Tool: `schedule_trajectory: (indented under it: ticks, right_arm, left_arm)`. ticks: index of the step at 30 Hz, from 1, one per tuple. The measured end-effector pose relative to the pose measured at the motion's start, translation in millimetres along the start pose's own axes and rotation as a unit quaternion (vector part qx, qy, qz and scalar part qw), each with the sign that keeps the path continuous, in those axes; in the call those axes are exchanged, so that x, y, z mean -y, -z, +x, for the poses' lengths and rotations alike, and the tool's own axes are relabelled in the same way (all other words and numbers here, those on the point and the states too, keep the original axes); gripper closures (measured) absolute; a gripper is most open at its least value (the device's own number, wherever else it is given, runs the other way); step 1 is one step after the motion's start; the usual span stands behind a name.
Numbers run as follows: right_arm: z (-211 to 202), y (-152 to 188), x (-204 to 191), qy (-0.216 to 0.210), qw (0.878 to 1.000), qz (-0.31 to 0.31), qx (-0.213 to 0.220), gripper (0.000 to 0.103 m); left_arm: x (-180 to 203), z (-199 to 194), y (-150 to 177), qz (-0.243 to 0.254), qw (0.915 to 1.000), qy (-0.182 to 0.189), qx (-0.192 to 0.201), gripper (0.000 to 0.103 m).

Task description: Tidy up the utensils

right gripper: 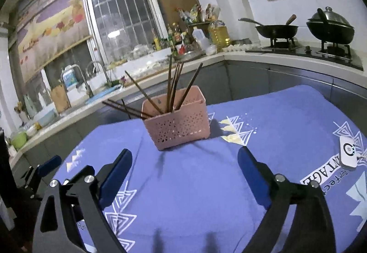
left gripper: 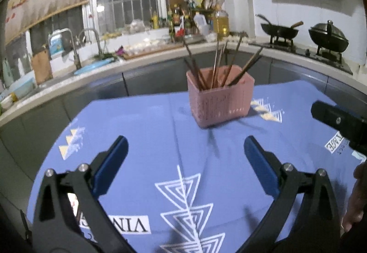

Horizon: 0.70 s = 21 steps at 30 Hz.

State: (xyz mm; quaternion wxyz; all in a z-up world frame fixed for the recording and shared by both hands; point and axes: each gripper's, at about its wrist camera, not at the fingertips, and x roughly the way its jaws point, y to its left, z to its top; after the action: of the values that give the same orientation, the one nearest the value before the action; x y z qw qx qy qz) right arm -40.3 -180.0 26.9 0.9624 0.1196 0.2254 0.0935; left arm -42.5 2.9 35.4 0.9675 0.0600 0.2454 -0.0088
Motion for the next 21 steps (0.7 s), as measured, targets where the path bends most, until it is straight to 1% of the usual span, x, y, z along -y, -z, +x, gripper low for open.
schedule_trajectory:
  ticks: [3,5,14,21]
  right_arm:
    - [6,3,-1,-0.001,1.000,-0.003,-0.013,0.011]
    - [9,5,-1,-0.001,1.000,-0.003,-0.020,0.011]
    - [17,7,8,-0.010,0.999,0.013,-0.036,0.011]
    - [17,8,11,-0.012,0.999,0.018,-0.036,0.011]
  left_arm:
    - [0,10,6,0.002,0.9997,-0.005,-0.022,0.006]
    - [0,13,6,-0.001,0.9996,-0.006,-0.029,0.006]
    - [-4,21,7,-0.020,0.9987,-0.013,-0.046,0.006]
    - [-2,23,8,-0.014,0.9984,-0.018,-0.052,0.006]
